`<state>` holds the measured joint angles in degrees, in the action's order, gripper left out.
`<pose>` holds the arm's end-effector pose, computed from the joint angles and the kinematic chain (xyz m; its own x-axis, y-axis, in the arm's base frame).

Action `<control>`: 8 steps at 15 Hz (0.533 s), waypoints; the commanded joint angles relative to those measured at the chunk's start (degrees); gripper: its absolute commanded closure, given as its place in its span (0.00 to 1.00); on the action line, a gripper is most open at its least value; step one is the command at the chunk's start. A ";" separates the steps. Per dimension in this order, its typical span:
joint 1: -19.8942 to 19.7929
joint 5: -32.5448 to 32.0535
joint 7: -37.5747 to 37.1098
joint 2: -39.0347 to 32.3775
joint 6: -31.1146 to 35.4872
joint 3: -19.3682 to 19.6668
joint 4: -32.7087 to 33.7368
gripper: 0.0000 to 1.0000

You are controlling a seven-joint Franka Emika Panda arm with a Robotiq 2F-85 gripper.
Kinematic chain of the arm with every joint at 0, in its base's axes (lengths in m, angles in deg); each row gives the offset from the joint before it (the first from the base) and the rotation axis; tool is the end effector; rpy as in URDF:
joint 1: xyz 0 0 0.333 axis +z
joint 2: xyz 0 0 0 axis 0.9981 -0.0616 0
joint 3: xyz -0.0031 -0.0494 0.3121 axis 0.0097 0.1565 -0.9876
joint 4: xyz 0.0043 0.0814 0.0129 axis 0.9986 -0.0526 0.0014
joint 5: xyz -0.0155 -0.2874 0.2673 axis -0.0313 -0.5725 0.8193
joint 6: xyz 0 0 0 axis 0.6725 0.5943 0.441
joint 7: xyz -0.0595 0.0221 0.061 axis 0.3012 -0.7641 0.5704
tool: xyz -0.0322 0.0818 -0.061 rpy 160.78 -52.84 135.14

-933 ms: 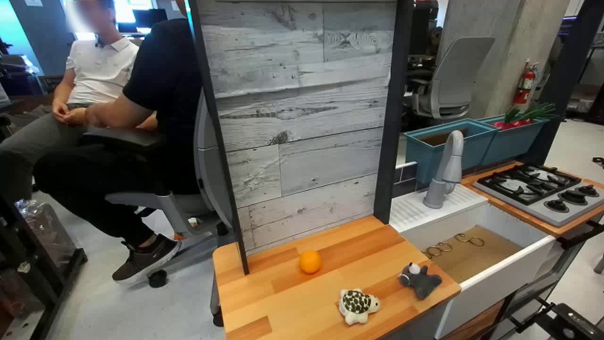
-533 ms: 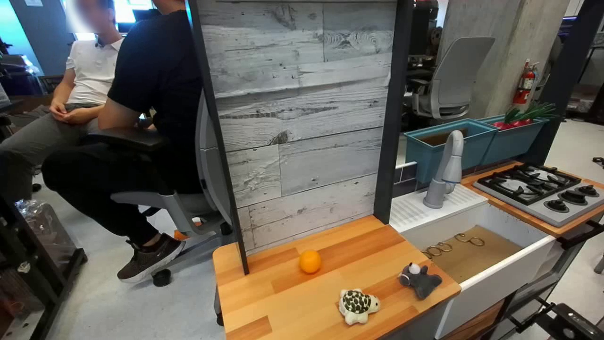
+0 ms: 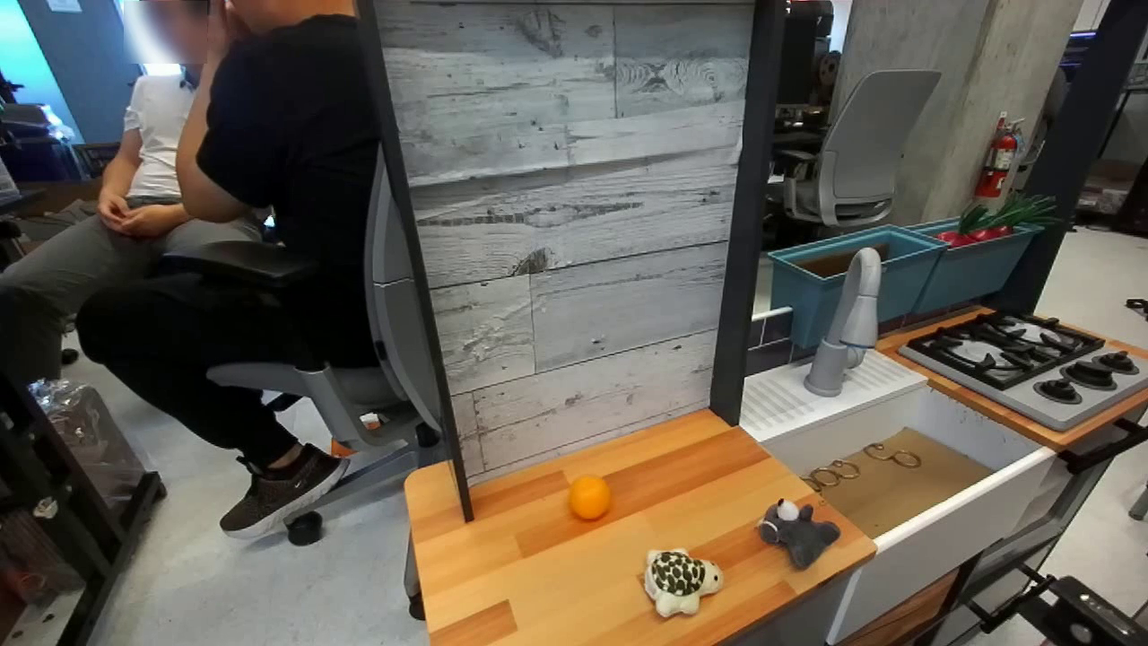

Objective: Turn the tap nozzle to the right

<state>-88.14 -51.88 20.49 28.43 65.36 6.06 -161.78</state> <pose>0.3376 -0.0515 0.5422 0.9914 -0.0621 -0.1152 -0.0663 -0.9973 -0.0327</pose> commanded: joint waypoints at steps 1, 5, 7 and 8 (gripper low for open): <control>-0.32 -0.48 -0.13 -4.14 6.30 -1.29 -1.36 0.00; -0.08 -1.22 -1.96 -13.25 20.25 -3.41 -3.88 0.00; -0.13 -2.63 -3.94 -19.21 27.43 -5.02 -4.44 0.00; -0.12 -3.77 -5.39 -22.53 30.78 -5.95 -4.32 0.00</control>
<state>-88.12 -52.96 18.51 14.39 88.48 2.43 -167.08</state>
